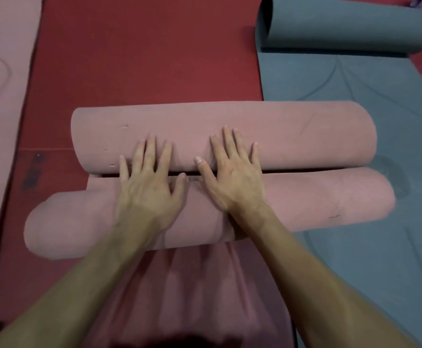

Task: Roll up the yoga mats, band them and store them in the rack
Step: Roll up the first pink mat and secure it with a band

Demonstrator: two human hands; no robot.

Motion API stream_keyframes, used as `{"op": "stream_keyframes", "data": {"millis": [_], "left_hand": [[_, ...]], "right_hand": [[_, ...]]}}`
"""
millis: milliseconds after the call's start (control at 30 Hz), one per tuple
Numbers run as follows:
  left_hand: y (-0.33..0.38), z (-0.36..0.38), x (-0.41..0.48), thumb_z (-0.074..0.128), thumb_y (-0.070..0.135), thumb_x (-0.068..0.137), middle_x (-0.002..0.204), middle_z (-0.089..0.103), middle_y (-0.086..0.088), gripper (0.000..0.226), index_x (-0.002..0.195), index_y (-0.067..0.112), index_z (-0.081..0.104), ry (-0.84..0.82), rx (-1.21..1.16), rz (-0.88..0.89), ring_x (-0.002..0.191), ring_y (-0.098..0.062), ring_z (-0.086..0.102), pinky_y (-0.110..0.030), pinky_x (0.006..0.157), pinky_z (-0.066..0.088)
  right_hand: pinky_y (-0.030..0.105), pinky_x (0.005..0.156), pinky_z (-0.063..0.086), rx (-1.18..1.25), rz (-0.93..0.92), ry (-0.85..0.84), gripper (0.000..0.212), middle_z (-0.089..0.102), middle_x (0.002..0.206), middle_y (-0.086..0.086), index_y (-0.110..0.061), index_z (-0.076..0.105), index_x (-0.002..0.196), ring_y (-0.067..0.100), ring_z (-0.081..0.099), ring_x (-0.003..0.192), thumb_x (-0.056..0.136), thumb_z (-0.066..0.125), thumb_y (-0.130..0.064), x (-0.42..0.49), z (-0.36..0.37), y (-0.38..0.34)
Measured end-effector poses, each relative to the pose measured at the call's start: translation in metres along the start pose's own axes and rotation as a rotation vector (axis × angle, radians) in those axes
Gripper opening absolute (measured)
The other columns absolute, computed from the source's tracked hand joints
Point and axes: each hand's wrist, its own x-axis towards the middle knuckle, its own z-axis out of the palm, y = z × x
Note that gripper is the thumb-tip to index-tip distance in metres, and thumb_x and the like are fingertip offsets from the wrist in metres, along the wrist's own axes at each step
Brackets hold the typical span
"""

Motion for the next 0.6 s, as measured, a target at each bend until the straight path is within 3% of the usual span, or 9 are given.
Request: {"op": "stream_keyframes", "data": {"millis": [167, 433, 500, 600], "left_hand": [[-0.002, -0.001, 0.019, 0.02, 0.059, 0.094, 0.175, -0.006, -0.004, 0.081, 0.167, 0.026, 0.008, -0.095, 0.043, -0.019, 0.161, -0.019, -0.009, -0.055, 0.129, 0.0], [-0.003, 0.0, 0.027, 0.027, 0.054, 0.096, 0.175, -0.006, -0.006, 0.08, 0.167, 0.024, 0.007, -0.054, 0.041, 0.003, 0.161, -0.021, -0.008, -0.055, 0.129, 0.0], [-0.003, 0.0, 0.031, 0.029, 0.053, 0.096, 0.175, -0.005, -0.007, 0.081, 0.167, 0.023, 0.008, -0.052, 0.045, 0.005, 0.161, -0.023, -0.007, -0.055, 0.129, 0.001], [-0.002, 0.0, 0.037, 0.034, 0.049, 0.095, 0.175, 0.003, -0.01, 0.079, 0.167, 0.02, 0.016, 0.007, 0.041, 0.016, 0.161, -0.025, -0.002, -0.056, 0.129, 0.004]], "right_hand": [[0.059, 0.127, 0.001, -0.013, -0.001, -0.007, 0.082, 0.01, 0.174, 0.007, -0.02, 0.024, 0.164, 0.024, 0.003, 0.161, 0.098, 0.013, -0.067, 0.015, 0.0, 0.0], [0.062, 0.126, 0.016, -0.008, -0.133, 0.233, 0.075, 0.036, 0.165, 0.014, -0.007, 0.043, 0.156, 0.031, 0.028, 0.156, 0.104, 0.028, -0.058, -0.001, -0.004, -0.008], [0.063, 0.126, 0.014, -0.021, -0.104, 0.15, 0.077, 0.031, 0.168, 0.012, -0.012, 0.041, 0.158, 0.03, 0.022, 0.158, 0.102, 0.024, -0.063, -0.004, -0.004, -0.009], [0.062, 0.127, 0.004, -0.024, -0.023, -0.055, 0.081, 0.01, 0.175, 0.003, -0.021, 0.025, 0.164, 0.023, 0.0, 0.161, 0.101, 0.015, -0.07, 0.012, -0.005, -0.006]]}}
